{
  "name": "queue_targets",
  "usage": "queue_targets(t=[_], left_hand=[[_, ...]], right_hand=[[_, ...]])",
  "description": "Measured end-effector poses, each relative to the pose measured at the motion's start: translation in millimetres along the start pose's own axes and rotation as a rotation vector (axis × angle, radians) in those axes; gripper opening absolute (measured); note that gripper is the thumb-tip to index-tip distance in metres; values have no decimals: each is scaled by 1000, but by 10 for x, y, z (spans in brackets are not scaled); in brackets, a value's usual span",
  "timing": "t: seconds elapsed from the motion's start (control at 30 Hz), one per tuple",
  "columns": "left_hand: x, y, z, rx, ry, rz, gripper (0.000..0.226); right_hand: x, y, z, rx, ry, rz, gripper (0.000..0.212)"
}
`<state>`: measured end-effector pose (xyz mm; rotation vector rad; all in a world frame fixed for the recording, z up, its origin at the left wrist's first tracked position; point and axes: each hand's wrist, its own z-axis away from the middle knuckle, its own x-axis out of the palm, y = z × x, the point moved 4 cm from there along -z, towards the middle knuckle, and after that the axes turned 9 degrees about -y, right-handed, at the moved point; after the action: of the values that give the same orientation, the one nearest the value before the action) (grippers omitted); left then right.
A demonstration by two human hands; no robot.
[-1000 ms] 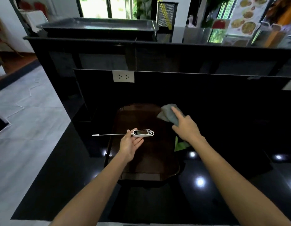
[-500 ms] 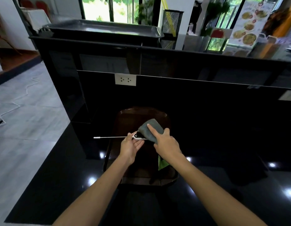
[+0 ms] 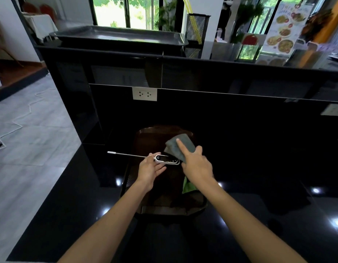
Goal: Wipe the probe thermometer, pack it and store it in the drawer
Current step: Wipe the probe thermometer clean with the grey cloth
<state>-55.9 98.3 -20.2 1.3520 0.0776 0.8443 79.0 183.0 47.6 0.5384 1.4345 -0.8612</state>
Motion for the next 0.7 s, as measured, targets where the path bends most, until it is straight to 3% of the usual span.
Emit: queue_targets(t=[0.1, 0.27, 0.43, 0.6, 0.7], left_hand=[[33, -33, 2, -10, 29, 39, 34], [44, -68, 34, -12, 34, 70, 37], [121, -44, 34, -8, 53, 104, 34], [108, -48, 62, -3, 38, 105, 35], [159, -1, 50, 4, 48, 133, 33]], right_hand=[[181, -160, 86, -117, -35, 75, 83], [197, 40, 23, 8, -49, 85, 80], [303, -195, 91, -104, -16, 130, 87], [224, 4, 28, 23, -35, 99, 81], [258, -179, 94, -50, -6, 125, 85]])
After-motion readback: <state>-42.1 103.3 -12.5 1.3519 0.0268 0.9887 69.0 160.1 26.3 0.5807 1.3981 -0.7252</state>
